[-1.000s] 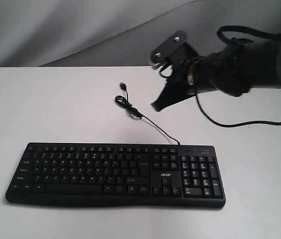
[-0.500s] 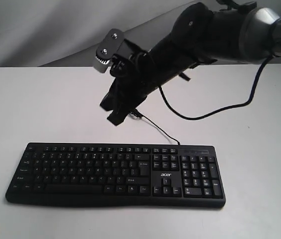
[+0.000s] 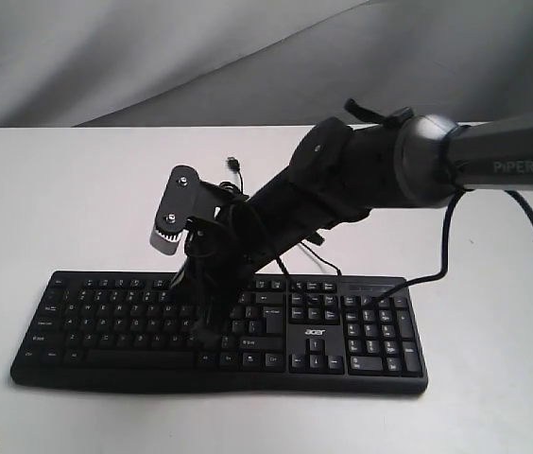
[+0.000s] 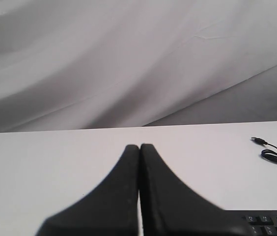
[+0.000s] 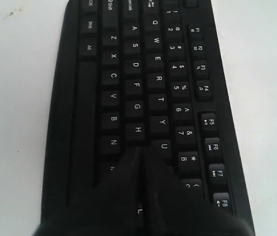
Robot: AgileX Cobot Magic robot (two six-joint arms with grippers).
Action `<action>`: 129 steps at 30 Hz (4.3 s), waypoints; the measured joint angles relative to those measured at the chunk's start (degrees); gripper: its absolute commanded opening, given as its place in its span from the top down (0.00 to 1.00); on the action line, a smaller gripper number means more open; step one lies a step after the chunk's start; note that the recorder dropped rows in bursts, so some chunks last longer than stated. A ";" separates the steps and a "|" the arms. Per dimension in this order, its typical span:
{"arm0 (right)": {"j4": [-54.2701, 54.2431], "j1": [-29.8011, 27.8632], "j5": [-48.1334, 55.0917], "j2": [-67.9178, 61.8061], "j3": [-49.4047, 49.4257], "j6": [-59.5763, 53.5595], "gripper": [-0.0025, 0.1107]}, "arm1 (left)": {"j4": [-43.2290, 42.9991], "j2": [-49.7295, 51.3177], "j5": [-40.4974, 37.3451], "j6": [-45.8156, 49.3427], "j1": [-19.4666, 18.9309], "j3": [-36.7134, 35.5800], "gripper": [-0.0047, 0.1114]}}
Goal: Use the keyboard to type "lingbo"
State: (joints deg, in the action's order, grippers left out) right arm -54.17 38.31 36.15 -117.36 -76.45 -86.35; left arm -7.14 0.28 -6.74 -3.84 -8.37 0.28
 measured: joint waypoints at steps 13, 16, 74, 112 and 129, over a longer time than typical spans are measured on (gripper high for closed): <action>0.66 0.33 -3.23 -2.60 1.28 0.37 0.98 | 0.00 0.00 0.00 0.00 0.00 0.00 0.96; 0.97 0.45 -3.10 -3.07 1.28 0.51 0.98 | 0.00 0.00 0.00 0.00 0.00 0.00 0.96; 3.19 2.84 -11.66 -2.76 1.28 1.75 0.98 | 0.00 0.00 0.00 0.00 0.00 0.00 0.96; 3.47 3.86 -5.47 -3.41 -2.32 2.53 0.98 | 0.00 0.00 0.00 0.00 0.00 0.00 0.96; 4.28 7.31 -5.74 -5.17 -2.41 2.61 0.98 | 0.00 0.00 0.00 0.00 0.00 0.00 0.96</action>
State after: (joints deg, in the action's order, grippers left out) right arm -49.89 45.63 30.41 -122.53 -78.86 -83.75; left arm -7.14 0.28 -6.74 -3.84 -8.37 0.28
